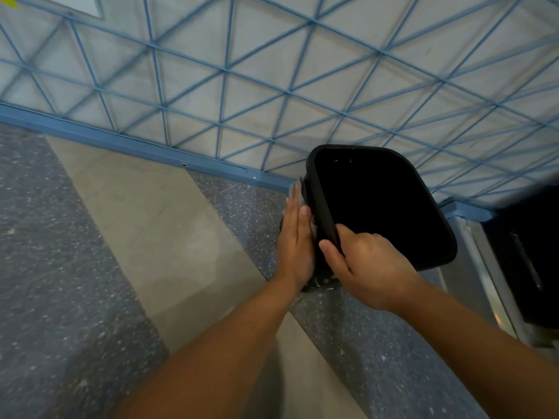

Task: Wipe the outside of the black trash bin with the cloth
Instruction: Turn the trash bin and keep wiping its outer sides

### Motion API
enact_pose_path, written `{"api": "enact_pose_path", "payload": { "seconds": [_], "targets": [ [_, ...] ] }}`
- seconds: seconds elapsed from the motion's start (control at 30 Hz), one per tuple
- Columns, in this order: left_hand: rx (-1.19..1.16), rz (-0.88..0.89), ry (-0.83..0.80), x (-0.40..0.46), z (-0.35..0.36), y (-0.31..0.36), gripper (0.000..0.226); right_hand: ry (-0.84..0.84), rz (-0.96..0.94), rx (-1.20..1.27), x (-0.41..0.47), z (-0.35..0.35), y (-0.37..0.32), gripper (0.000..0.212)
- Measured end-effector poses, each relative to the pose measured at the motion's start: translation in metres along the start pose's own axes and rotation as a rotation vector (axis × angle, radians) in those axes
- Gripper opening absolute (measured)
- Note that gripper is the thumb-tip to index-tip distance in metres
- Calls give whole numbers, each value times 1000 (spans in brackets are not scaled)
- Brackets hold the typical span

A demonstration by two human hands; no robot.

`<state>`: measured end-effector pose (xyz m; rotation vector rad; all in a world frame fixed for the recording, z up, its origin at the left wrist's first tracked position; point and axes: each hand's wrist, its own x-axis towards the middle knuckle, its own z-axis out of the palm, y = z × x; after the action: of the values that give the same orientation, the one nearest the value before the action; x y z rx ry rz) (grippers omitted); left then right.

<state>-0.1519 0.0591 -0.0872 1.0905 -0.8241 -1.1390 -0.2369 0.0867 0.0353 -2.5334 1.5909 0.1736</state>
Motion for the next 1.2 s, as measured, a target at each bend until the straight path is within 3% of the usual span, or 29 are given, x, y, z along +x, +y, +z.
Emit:
{"api": "enact_pose_path", "payload": {
  "seconds": [0.1,0.2,0.33,0.47,0.6,0.73,0.87,1.0,1.13,1.2],
  "targets": [
    [-12,-96,40,10,1,2,49,9,6,-8,1,0,-1,36],
    [-8,5,-24,-5,6,10,43,18,-12,-17,1,0,1,39],
    [-37,-99,61,12,2,4,67,24,-5,-33,0,0,0,37],
    [30,17,-12,2,6,13,48,26,-14,-12,1,1,1,42],
    [48,-108,60,18,2,3,59,36,-9,-7,1,2,1,44],
    [74,12,-9,1,4,4,50,25,-28,-10,0,1,3,47],
    [-13,-136,45,16,2,5,53,21,-15,-20,0,1,1,42],
    [12,-14,-9,-1,4,13,44,20,-30,-9,0,0,3,46],
    [8,-135,37,4,0,0,49,13,-25,1,-1,0,3,49],
    [1,-64,12,-4,3,7,46,13,-28,-4,-1,0,4,45]
  ]
}}
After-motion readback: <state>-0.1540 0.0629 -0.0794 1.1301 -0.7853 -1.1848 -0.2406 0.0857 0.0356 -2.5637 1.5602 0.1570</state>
